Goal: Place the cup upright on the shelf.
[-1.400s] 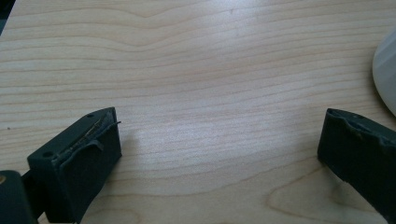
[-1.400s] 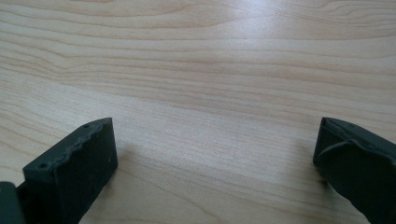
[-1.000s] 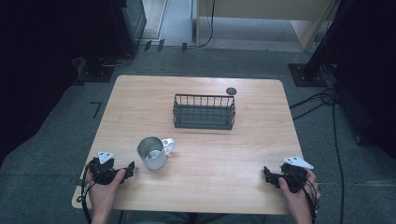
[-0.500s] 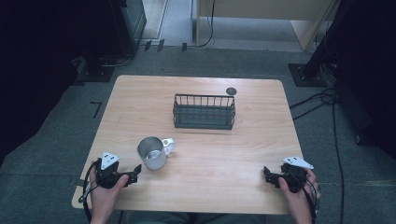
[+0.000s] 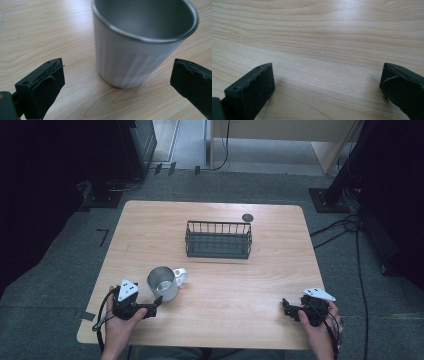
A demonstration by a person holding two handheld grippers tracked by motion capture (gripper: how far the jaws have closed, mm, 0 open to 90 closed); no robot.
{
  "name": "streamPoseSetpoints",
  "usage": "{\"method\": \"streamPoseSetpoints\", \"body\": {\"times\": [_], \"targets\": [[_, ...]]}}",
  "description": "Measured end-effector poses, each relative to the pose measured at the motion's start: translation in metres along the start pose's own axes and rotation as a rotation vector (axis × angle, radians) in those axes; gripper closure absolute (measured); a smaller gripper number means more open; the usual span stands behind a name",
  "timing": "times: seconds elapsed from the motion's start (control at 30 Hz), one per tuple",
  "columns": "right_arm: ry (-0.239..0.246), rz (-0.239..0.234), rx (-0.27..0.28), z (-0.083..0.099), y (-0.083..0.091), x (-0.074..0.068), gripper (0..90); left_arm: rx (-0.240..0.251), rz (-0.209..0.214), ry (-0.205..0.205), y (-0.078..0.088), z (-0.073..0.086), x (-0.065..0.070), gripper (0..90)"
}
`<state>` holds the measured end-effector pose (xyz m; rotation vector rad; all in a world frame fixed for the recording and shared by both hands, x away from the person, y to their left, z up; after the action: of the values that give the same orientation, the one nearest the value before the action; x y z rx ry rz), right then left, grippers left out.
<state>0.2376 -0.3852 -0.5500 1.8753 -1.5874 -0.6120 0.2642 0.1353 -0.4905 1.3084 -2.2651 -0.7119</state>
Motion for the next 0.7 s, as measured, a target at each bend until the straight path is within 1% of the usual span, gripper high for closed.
{"method": "streamPoseSetpoints", "body": {"times": [0.1, 0.23, 0.3, 0.43, 0.5, 0.6, 0.67, 0.7], "targets": [[0.000, 0.000, 0.000, 0.000, 0.000, 0.000, 0.0, -0.007, 0.007, -0.014, -0.006, -0.005, 0.005, 0.0], [0.000, 0.000, 0.000, 0.000, 0.000, 0.000, 0.0, -0.007, 0.011, -0.021, -0.010, -0.009, 0.007, 0.0], [0.000, 0.000, 0.000, 0.000, 0.000, 0.000, 0.0, -0.011, 0.016, -0.033, -0.014, -0.015, 0.011, 0.0], [0.000, 0.000, 0.000, 0.000, 0.000, 0.000, 0.0, -0.011, 0.016, -0.044, -0.018, -0.021, 0.013, 0.0], [-0.001, 0.000, 0.000, 0.000, 0.000, 0.000, 0.0, -0.004, 0.024, -0.046, -0.021, -0.025, 0.015, 0.0], [0.000, 0.000, 0.000, 0.000, 0.000, 0.000, 0.0, -0.009, 0.028, -0.060, -0.025, -0.030, 0.018, 0.0], [-0.001, 0.000, 0.001, 0.000, 0.000, 0.000, 0.0, -0.013, 0.022, -0.068, -0.028, -0.033, 0.020, 0.0], [-0.001, 0.000, 0.001, 0.000, 0.000, 0.000, 0.0, -0.015, 0.021, -0.066, -0.029, -0.034, 0.020, 0.0]]}}
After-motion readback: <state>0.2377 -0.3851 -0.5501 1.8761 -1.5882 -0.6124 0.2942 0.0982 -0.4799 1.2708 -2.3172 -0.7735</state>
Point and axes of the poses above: each handheld gripper's, and its own axes: y roughly backward along the jaws, z roughly out of its underside, x roughly to its right, the point moved 3 cm from there along -y, roughly forward along the jaws, and after that the axes turned 5 degrees about y, right-handed, at the moved point
